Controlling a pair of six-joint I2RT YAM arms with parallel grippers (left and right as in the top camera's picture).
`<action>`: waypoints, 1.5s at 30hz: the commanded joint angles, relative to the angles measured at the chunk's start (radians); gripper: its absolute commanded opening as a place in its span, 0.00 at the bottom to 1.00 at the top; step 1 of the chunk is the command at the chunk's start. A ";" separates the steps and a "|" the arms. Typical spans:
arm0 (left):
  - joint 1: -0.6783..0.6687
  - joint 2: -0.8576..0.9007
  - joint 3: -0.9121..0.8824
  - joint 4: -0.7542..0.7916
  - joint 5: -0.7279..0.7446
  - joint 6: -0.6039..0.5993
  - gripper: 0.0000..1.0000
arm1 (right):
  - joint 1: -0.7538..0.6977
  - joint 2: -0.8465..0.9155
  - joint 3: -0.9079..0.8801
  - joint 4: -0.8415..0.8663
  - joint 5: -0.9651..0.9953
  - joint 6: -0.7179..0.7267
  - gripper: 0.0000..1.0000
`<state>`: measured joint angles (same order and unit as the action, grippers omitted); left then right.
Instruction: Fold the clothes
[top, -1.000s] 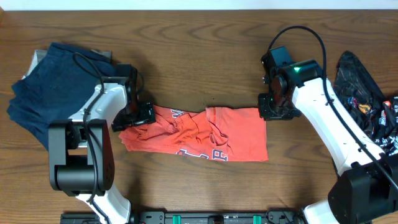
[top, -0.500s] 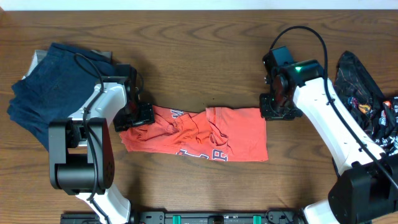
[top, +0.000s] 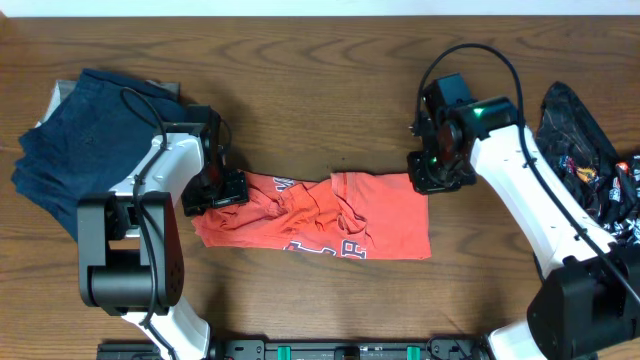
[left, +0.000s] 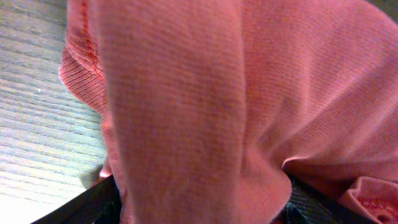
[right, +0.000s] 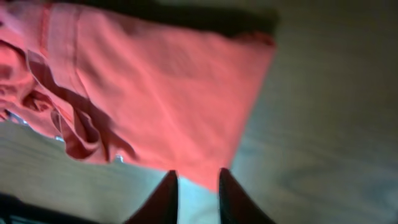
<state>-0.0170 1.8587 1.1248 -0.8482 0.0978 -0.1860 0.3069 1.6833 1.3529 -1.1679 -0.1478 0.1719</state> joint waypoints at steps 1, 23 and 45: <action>-0.002 -0.020 -0.023 -0.006 -0.005 0.002 0.79 | 0.013 0.032 -0.091 0.066 -0.026 -0.034 0.35; -0.002 -0.026 -0.023 0.021 0.119 -0.001 0.83 | -0.121 0.037 -0.427 0.402 0.235 0.117 0.01; -0.048 -0.032 -0.021 0.032 0.348 0.003 0.92 | -0.167 -0.079 -0.258 0.230 -0.155 -0.085 0.34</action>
<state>-0.0502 1.8496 1.1168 -0.8223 0.4244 -0.1856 0.0868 1.6428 1.0752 -0.9234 -0.1474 0.1387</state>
